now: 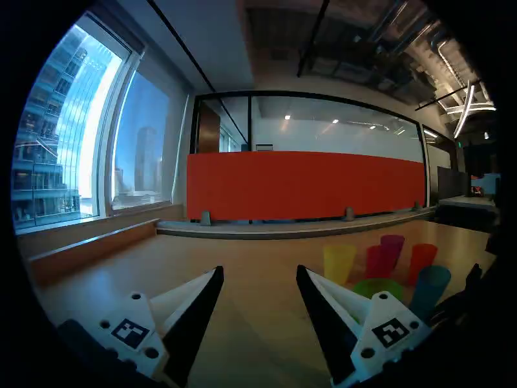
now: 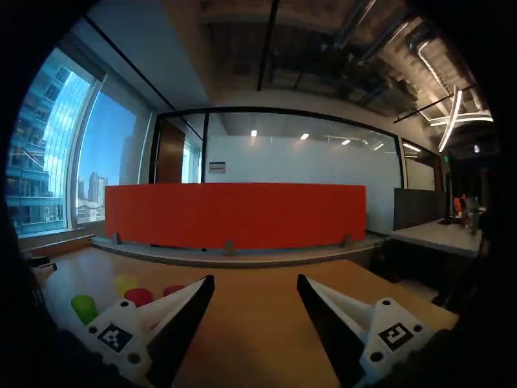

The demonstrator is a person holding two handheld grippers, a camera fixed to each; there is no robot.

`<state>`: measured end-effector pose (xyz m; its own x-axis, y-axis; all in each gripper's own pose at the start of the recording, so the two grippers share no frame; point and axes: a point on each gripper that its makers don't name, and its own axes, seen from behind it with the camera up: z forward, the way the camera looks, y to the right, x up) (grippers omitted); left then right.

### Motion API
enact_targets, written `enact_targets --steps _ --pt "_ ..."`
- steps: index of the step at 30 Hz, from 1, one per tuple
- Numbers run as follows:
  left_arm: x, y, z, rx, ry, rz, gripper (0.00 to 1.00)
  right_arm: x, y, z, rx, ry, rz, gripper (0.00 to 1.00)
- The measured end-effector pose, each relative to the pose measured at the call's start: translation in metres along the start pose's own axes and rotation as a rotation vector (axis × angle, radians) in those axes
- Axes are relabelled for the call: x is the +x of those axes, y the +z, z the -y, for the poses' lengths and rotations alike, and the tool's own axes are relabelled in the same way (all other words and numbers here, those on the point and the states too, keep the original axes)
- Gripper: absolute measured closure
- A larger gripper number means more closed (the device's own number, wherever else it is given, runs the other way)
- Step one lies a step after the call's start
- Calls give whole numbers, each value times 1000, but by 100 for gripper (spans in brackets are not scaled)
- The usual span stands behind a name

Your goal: Pour water

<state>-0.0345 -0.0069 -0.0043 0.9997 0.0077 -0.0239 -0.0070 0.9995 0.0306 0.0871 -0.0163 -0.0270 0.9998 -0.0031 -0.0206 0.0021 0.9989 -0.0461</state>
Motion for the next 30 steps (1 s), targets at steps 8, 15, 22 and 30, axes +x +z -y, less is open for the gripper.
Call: enact_targets --steps 8,15,22,30 --pt "-1 1 0 -2 0 0 17 2 -2 0 1 2 -1 1" --pt "0 0 -1 -2 1 1 17 0 -3 -5 -1 4 -7 1" --pt "-1 0 0 -2 1 1 17 0 -6 -8 11 -8 -23 1" --pt "-1 0 0 -2 1 1 17 -4 -10 -11 21 -45 -38 1"
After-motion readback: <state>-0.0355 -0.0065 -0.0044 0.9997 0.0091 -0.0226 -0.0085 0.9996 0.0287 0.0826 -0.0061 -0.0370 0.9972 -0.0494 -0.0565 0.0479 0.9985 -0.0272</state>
